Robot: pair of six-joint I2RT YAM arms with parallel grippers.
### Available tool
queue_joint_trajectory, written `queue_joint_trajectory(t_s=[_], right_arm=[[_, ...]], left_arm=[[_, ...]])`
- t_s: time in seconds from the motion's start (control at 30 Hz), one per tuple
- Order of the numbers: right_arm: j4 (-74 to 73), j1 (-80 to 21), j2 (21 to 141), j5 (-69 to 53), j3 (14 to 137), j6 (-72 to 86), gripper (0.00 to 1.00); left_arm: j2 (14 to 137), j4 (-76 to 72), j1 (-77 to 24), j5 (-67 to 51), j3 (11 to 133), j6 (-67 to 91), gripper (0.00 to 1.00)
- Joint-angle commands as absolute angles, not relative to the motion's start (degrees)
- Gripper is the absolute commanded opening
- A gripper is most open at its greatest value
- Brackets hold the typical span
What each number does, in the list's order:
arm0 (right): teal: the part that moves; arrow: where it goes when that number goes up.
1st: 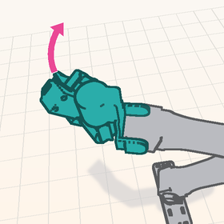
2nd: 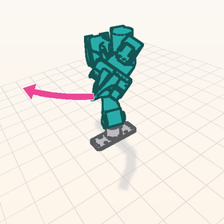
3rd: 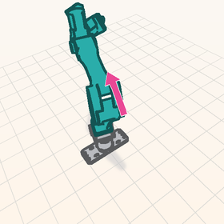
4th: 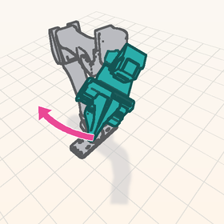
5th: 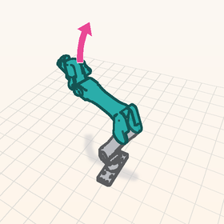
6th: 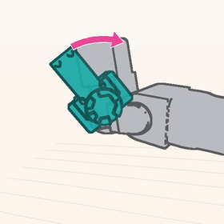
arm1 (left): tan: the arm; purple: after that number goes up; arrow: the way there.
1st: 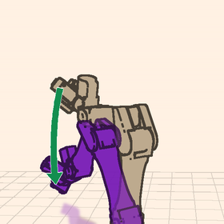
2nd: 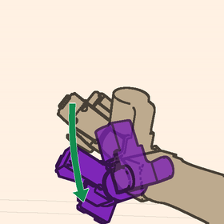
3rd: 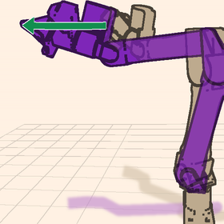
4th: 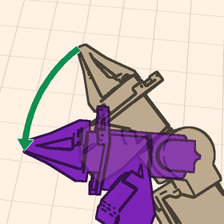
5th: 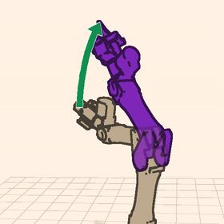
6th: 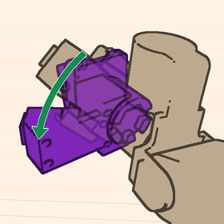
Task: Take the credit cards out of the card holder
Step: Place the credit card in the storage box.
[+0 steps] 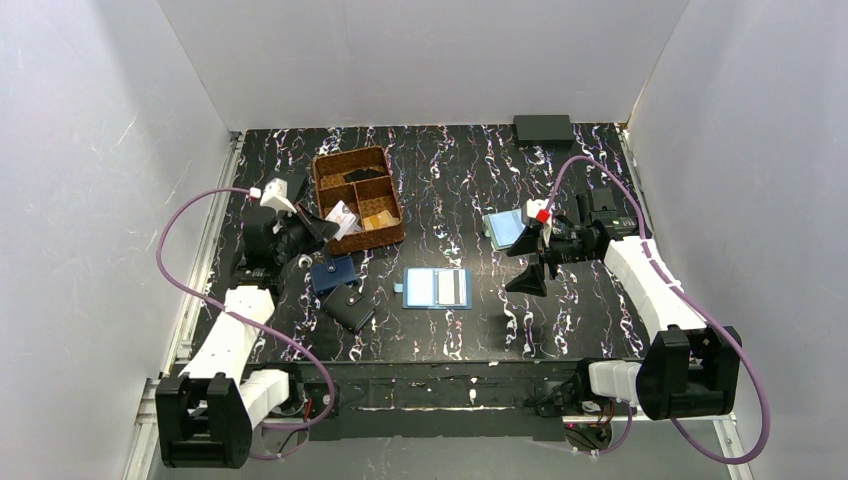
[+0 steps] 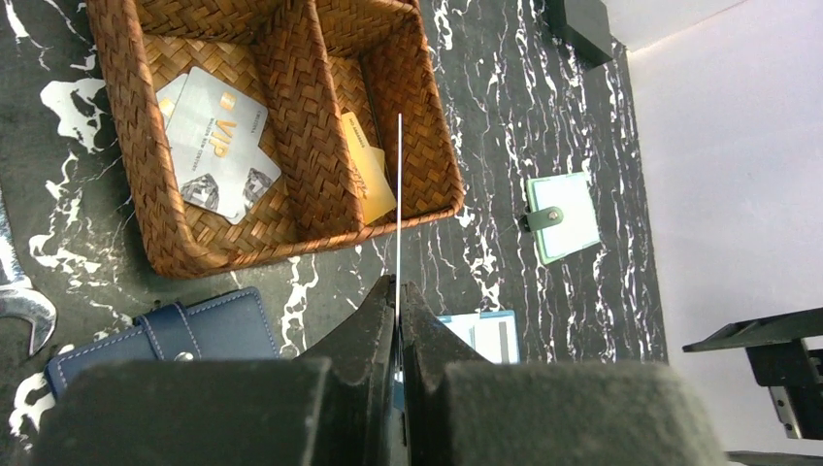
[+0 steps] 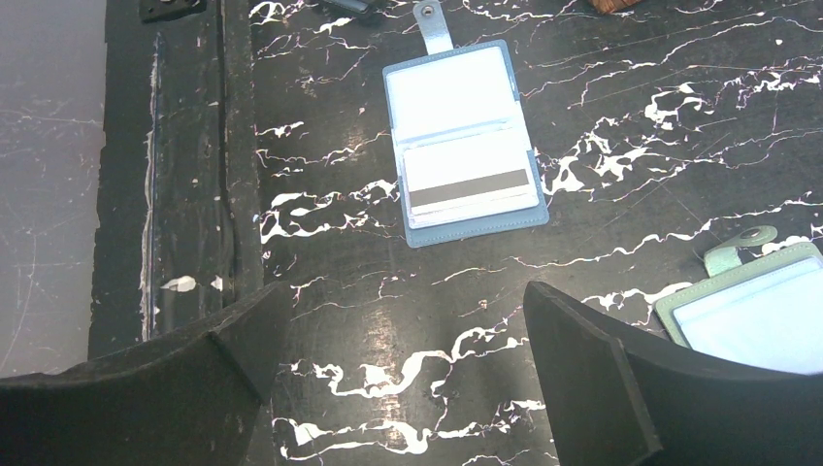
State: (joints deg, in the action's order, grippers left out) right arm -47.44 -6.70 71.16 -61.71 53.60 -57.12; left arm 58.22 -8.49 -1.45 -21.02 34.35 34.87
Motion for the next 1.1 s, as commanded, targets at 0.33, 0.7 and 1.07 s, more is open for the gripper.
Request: queue_joint_trajectory(t_s=[0.33, 0.7, 1.07], right_arm=[[-46.8, -6.2, 69.8, -63.7, 54.9, -57.0, 0.98], [-46.9, -6.2, 69.6, -63.7, 54.9, -57.2, 0.98], [-47.1, -6.2, 69.4, -63.8, 55.1, -57.3, 0.98]], left_arm=[[65.5, -11.4, 2.6, -26.2, 39.7, 36.5, 0.00], [75.9, -11.3, 3.7, -24.1, 45.2, 37.3, 0.00], [88.1, -10.8, 3.9, -24.6, 51.7, 39.9, 0.00]])
